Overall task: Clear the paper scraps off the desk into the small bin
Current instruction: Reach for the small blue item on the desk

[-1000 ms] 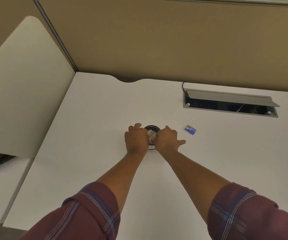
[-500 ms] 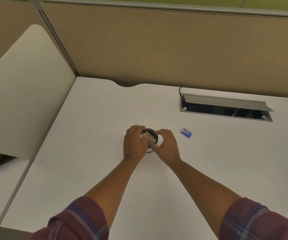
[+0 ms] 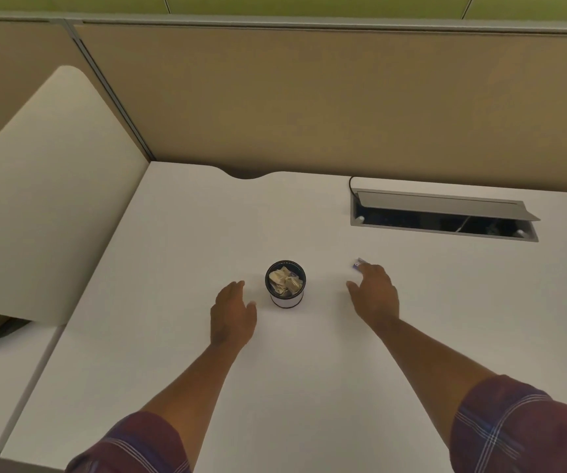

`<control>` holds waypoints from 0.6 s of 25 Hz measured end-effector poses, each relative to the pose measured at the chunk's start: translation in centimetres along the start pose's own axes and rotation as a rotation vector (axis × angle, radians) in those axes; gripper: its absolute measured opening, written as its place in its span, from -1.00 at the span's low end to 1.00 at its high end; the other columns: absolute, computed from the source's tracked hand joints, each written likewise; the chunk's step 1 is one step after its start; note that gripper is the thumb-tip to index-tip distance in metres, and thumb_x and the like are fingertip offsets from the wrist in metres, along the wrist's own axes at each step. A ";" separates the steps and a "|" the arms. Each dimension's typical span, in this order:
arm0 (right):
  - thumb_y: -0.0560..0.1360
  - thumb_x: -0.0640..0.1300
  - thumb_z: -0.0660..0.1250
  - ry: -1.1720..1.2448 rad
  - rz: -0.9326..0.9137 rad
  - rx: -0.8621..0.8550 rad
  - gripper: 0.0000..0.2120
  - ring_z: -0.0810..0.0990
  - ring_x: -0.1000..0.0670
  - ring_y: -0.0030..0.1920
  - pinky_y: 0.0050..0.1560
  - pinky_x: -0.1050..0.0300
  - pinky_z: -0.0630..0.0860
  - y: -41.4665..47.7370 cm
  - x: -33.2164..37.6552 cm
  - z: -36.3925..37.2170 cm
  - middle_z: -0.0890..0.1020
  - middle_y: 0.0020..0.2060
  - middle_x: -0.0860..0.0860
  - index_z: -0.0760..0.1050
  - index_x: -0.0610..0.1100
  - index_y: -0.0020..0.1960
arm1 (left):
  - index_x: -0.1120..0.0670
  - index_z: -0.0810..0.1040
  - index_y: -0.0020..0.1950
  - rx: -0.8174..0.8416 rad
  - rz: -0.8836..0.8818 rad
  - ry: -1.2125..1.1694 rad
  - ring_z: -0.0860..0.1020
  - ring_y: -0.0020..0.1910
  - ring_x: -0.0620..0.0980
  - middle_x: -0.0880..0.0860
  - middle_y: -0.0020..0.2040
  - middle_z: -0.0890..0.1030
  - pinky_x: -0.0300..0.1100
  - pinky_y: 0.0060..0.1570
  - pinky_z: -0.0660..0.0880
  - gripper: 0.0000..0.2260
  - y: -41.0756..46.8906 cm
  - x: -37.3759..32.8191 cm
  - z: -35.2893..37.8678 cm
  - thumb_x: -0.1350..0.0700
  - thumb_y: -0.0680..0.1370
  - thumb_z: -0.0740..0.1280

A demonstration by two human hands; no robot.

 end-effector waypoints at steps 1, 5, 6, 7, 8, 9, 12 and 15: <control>0.55 -0.03 0.36 -0.030 0.000 0.011 -0.57 0.49 -0.11 0.32 0.29 -0.04 0.44 0.5 -0.5 0.0 0.49 0.34 -0.02 0.42 -0.02 0.39 | 0.12 0.28 0.58 0.054 -0.003 0.064 0.20 0.62 0.10 0.11 0.61 0.29 0.04 0.57 0.23 -0.48 0.0 0.5 0.5 0.05 0.65 0.28; 0.57 -0.08 0.32 -0.120 0.033 0.015 -0.66 0.55 -0.16 0.18 0.17 -0.05 0.50 2.7 -1.8 0.1 0.55 0.22 -0.10 0.45 -0.13 0.32 | 0.07 0.18 0.62 0.175 0.047 0.237 0.08 0.65 0.11 0.11 0.66 0.14 0.04 0.58 0.17 -0.43 0.0 1.6 1.9 -0.03 0.65 0.25; 0.57 -0.10 0.31 -0.132 0.039 0.016 -0.68 0.55 -0.16 0.14 0.13 -0.06 0.52 3.1 -2.0 0.3 0.56 0.19 -0.11 0.46 -0.14 0.30 | 0.07 0.18 0.62 0.188 0.061 0.254 0.07 0.65 0.12 0.11 0.67 0.12 0.05 0.58 0.17 -0.43 0.0 1.8 2.1 -0.04 0.65 0.25; 0.57 -0.11 0.31 -0.137 0.044 0.019 -0.70 0.56 -0.16 0.12 0.11 -0.06 0.53 3.5 -2.1 0.4 0.56 0.17 -0.12 0.46 -0.15 0.28 | 0.06 0.18 0.62 0.196 0.070 0.268 0.06 0.66 0.12 0.10 0.67 0.10 0.05 0.58 0.17 -0.42 0.0 2.0 2.2 -0.05 0.65 0.25; 0.57 -0.13 0.30 -0.140 0.047 0.024 -0.71 0.55 -0.16 0.12 0.11 -0.06 0.53 3.9 -2.1 0.6 0.56 0.16 -0.12 0.47 -0.15 0.27 | 0.05 0.18 0.62 0.201 0.076 0.280 0.04 0.66 0.12 0.10 0.68 0.08 0.05 0.59 0.16 -0.42 0.1 2.3 2.4 -0.06 0.64 0.25; 0.57 -0.14 0.30 -0.142 0.048 0.031 -0.71 0.55 -0.17 0.13 0.12 -0.06 0.52 4.2 -2.2 0.8 0.56 0.17 -0.12 0.47 -0.15 0.29 | 0.04 0.17 0.62 0.205 0.083 0.293 0.03 0.66 0.12 0.10 0.68 0.06 0.05 0.59 0.15 -0.42 0.1 2.5 2.5 -0.08 0.64 0.25; 0.57 -0.18 0.29 -0.151 0.034 0.060 -0.65 0.54 -0.18 0.16 0.15 -0.05 0.51 4.5 -2.2 1.5 0.55 0.19 -0.12 0.47 -0.11 0.35 | 0.04 0.15 0.63 0.208 0.112 0.323 0.01 0.67 0.12 0.11 0.68 0.03 0.04 0.60 0.14 -0.41 0.2 2.8 2.8 -0.10 0.65 0.22; 0.55 -0.26 0.26 -0.207 0.006 0.048 -0.67 0.56 -0.19 0.04 -0.06 0.05 0.50 4.2 -2.0 2.0 0.55 0.06 -0.14 0.53 -0.09 0.29 | 0.06 0.05 0.65 0.220 0.148 0.379 -0.05 0.67 0.15 0.14 0.69 -0.03 0.05 0.63 0.06 -0.42 -0.1 3.2 3.3 -0.09 0.69 0.13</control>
Point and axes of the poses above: each hand's wrist, its own y-axis towards the middle knuckle, its own z-axis out of the palm, x = y × z, the point moved 4 cm from there along y, towards the middle knuckle
